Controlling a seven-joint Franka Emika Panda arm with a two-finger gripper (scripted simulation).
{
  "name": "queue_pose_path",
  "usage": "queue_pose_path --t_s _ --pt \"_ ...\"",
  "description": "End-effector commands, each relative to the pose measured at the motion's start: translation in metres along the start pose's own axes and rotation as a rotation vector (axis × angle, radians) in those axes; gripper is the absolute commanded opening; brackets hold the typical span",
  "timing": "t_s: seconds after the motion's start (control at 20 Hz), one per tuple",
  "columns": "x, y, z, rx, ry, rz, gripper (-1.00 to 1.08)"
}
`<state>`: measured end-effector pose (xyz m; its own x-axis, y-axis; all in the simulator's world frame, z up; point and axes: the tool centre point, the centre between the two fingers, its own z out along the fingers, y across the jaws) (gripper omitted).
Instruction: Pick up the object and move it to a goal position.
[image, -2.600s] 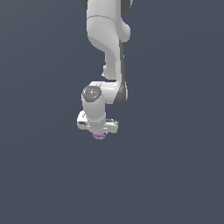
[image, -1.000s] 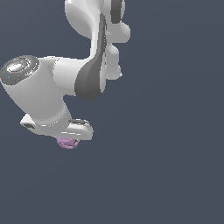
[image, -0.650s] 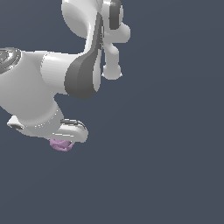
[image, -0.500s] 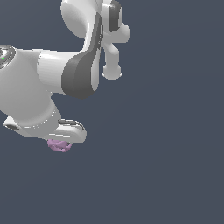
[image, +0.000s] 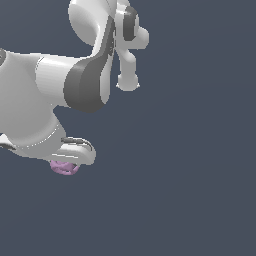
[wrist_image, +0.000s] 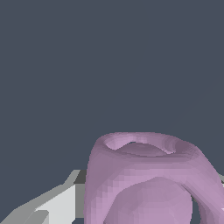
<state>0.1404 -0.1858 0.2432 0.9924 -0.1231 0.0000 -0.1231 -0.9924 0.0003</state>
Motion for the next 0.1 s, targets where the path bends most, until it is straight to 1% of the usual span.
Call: queue_pose_path --t_s 0.0,0.05 --pt "0.0008 0.0002 -0.0008 0.0 0.0 0.0 -1.0" --pt "0.0008 0.0002 -0.0008 0.0 0.0 0.0 -1.0"
